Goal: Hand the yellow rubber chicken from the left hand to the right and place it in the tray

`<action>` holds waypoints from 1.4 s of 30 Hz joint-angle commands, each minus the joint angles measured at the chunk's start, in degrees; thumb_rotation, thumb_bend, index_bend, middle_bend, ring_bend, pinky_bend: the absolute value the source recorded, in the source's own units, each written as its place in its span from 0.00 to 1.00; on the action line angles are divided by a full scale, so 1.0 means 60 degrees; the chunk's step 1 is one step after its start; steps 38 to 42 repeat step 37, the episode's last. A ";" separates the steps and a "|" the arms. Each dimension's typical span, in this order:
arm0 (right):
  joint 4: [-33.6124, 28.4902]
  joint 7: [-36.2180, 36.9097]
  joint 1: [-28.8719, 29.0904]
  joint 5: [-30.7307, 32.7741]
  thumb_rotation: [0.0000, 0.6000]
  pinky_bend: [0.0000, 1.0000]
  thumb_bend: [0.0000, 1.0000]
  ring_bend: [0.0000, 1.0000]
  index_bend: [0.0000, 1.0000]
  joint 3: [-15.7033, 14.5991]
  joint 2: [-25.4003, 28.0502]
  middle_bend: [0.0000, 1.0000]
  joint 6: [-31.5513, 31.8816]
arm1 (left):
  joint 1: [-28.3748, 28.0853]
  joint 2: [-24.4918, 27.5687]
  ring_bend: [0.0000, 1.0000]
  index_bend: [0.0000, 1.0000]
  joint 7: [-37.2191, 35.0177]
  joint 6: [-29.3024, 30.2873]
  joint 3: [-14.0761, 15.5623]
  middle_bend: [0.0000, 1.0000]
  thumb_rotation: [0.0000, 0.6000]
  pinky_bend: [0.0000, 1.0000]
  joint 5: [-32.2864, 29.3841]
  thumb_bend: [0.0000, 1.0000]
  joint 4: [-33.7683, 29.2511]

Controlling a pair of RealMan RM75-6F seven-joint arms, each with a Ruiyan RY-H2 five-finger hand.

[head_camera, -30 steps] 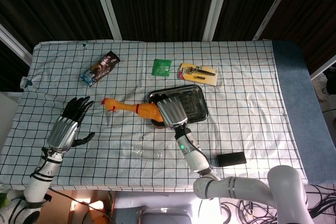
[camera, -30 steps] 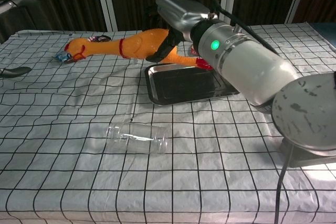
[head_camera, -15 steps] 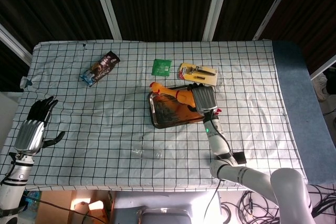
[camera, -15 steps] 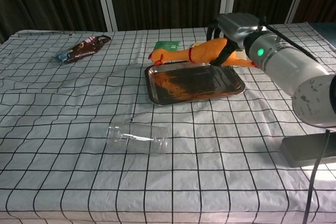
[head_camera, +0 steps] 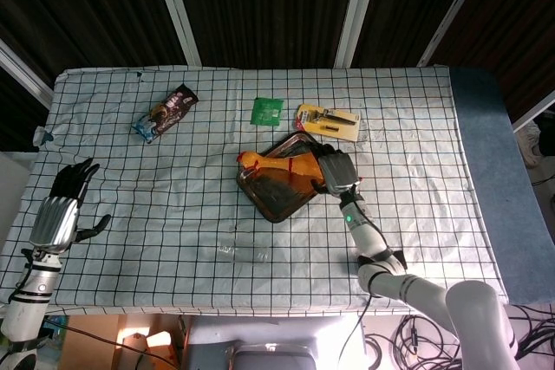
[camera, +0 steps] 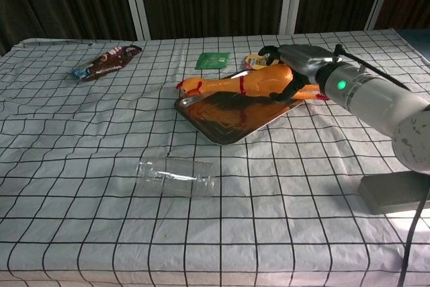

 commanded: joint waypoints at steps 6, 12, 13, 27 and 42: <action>-0.1764 -0.0066 -0.0366 0.0047 1.00 0.00 0.15 0.00 0.00 -0.0033 0.1229 0.00 -0.0260 | 0.0065 0.0222 0.00 0.00 0.0233 0.0179 -0.0106 0.00 1.00 0.00 0.0037 0.29 -0.0255; -0.4020 0.0073 -0.1080 -0.0500 1.00 0.00 0.15 0.00 0.00 -0.0319 0.2831 0.00 0.0389 | 0.0435 0.0655 0.00 0.00 0.0677 0.0643 -0.0033 0.00 1.00 0.00 0.0097 0.31 -0.0708; -0.4589 0.0100 -0.1339 -0.0720 1.00 0.00 0.15 0.00 0.00 -0.0437 0.3253 0.00 0.0708 | 0.0579 0.0821 0.00 0.00 0.0828 0.0731 0.0039 0.00 1.00 0.00 0.0083 0.31 -0.0882; -0.7420 -0.1359 -0.6439 -0.1605 1.00 0.00 0.15 0.00 0.00 -0.3136 0.7015 0.00 0.6188 | 0.2372 0.0873 0.00 0.00 0.3033 0.1546 0.1193 0.00 1.00 0.00 -0.0105 0.33 -0.1901; -0.6350 0.0123 -0.7218 -0.3016 1.00 0.00 0.15 0.00 0.00 -0.3229 0.6748 0.00 0.6941 | 0.2600 0.0219 0.00 0.00 0.3390 0.2095 0.1159 0.00 1.00 0.00 0.0490 0.34 -0.1144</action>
